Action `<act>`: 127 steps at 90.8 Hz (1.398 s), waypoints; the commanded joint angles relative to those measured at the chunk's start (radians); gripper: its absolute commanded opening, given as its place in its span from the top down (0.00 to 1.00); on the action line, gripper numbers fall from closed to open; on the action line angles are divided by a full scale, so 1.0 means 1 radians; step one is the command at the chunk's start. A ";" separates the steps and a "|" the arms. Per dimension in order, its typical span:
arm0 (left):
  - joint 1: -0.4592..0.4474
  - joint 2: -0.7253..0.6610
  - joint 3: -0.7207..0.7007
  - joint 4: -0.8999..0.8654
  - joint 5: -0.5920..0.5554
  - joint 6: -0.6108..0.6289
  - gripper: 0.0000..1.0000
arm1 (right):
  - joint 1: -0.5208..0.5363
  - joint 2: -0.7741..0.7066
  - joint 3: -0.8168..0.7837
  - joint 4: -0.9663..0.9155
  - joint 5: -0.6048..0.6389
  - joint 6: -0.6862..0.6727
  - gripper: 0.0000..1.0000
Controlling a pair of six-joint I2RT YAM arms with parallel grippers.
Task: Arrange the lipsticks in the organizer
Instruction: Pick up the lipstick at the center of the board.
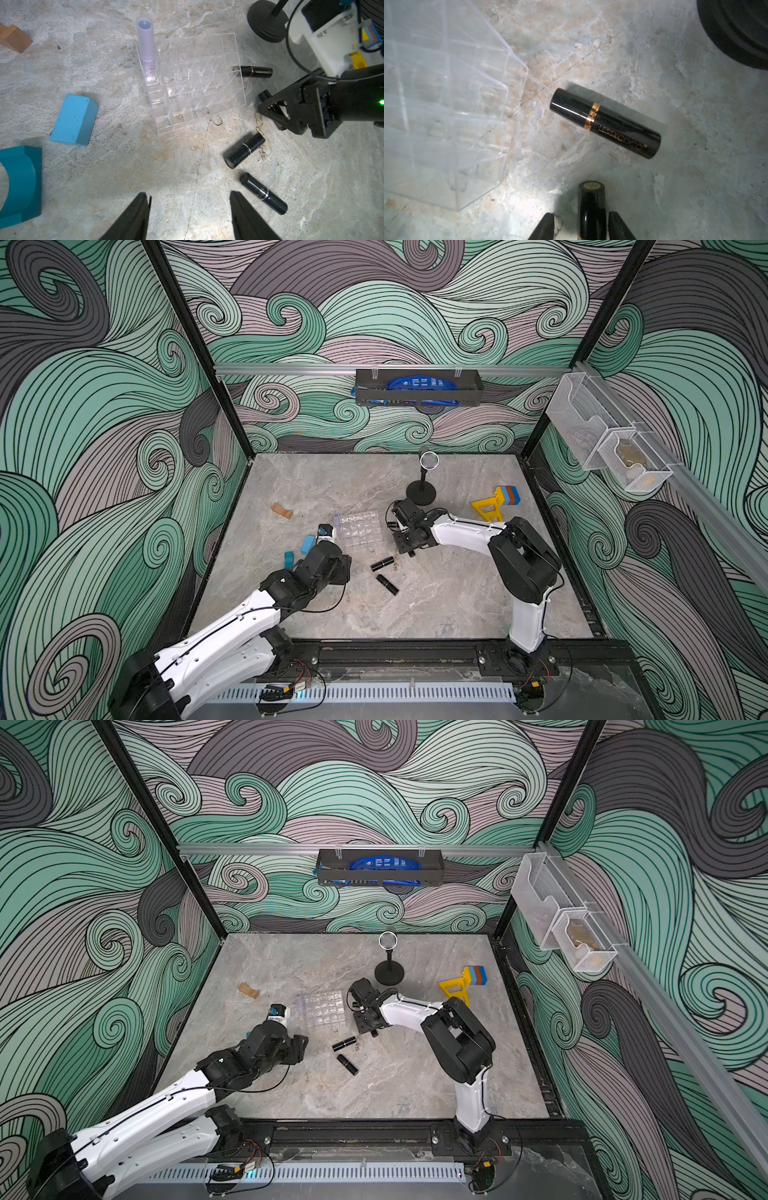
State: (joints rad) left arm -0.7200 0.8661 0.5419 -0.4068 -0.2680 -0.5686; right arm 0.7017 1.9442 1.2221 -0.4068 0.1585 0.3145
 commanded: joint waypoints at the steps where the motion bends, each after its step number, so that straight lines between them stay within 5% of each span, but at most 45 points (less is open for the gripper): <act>1: 0.006 -0.016 0.034 -0.015 0.012 0.006 0.36 | -0.001 0.025 0.016 -0.020 0.048 0.010 0.55; 26: 0.039 -0.045 0.033 -0.019 0.057 -0.004 0.36 | -0.015 -0.029 -0.022 -0.003 0.047 0.026 0.76; 37: 0.128 -0.084 0.056 -0.020 0.221 -0.005 0.38 | -0.029 -0.146 -0.082 0.035 -0.024 0.019 0.79; 49: 0.155 -0.105 0.081 0.038 0.394 0.065 0.39 | -0.084 -0.323 -0.184 0.138 -0.281 0.048 0.82; 58: 0.131 -0.094 0.113 0.022 0.404 0.107 0.35 | -0.131 -0.460 -0.293 0.280 -0.501 0.095 0.84; 70: 0.011 -0.054 0.136 0.000 0.414 0.112 0.28 | -0.191 -0.633 -0.451 0.556 -0.739 0.217 0.87; 77: -0.070 -0.060 0.079 0.142 0.467 0.051 0.23 | -0.199 -0.716 -0.587 0.853 -0.837 0.342 0.88; 91: -0.139 -0.057 -0.020 0.503 0.566 -0.097 0.20 | -0.196 -0.800 -0.737 1.237 -0.831 0.507 0.91; 127: -0.160 0.059 -0.053 0.784 0.615 -0.147 0.36 | -0.041 -0.793 -0.805 1.380 -0.688 0.613 0.93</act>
State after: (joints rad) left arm -0.8768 0.9112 0.4881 0.2592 0.3187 -0.6872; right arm 0.6273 1.1576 0.4435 0.8719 -0.5919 0.8795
